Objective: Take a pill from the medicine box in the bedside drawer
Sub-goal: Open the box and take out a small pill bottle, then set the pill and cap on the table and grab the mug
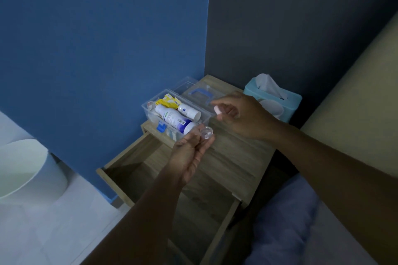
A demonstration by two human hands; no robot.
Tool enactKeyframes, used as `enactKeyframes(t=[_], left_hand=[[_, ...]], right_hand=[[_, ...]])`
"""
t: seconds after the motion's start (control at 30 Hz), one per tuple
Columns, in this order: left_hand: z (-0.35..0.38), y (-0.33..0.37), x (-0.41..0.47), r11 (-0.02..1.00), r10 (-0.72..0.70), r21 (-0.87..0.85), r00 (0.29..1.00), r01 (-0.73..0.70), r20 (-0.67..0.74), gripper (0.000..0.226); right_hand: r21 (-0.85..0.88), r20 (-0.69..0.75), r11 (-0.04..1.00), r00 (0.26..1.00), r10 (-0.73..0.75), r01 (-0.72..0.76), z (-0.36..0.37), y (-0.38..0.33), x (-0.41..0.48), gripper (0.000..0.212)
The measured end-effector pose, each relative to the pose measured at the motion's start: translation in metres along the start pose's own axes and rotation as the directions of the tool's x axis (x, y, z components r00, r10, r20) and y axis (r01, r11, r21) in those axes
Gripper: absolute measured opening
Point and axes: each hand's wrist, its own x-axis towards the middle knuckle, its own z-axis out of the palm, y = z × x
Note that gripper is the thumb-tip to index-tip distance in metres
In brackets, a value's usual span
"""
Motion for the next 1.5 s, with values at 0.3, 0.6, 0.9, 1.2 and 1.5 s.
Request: enactKeyframes(t=[0.3,0.6,0.9,1.2,1.5], left_hand=[[-0.024,-0.031,0.022,0.902,0.027,0.432,0.998,-0.002,-0.051,0.034],[-0.042,-0.065,0.061,0.306,0.152,0.924,0.970,-0.227,0.188,0.031],[-0.044,-0.084,0.092,-0.081,0.157,0.957,0.945,-0.277,0.287,0.044],[-0.047,-0.101,0.111,-0.259,0.178,0.934,0.938,-0.247,0.298,0.051],[-0.044,-0.100,0.109,-0.336,0.166,0.893,0.915,-0.298,0.368,0.054]], right_hand=[[0.325,-0.213,0.878,0.877,0.430,-0.352,0.067,0.069,-0.061,0.022],[0.372,-0.306,0.792,0.742,0.597,-0.484,0.115,0.115,-0.109,0.023],[0.158,-0.449,0.869,0.749,0.487,-0.470,0.125,0.127,-0.120,0.016],[0.160,-0.445,0.835,0.716,0.537,-0.527,0.138,0.136,-0.122,0.036],[0.193,-0.453,0.803,0.674,0.583,-0.564,0.152,0.142,-0.123,0.048]])
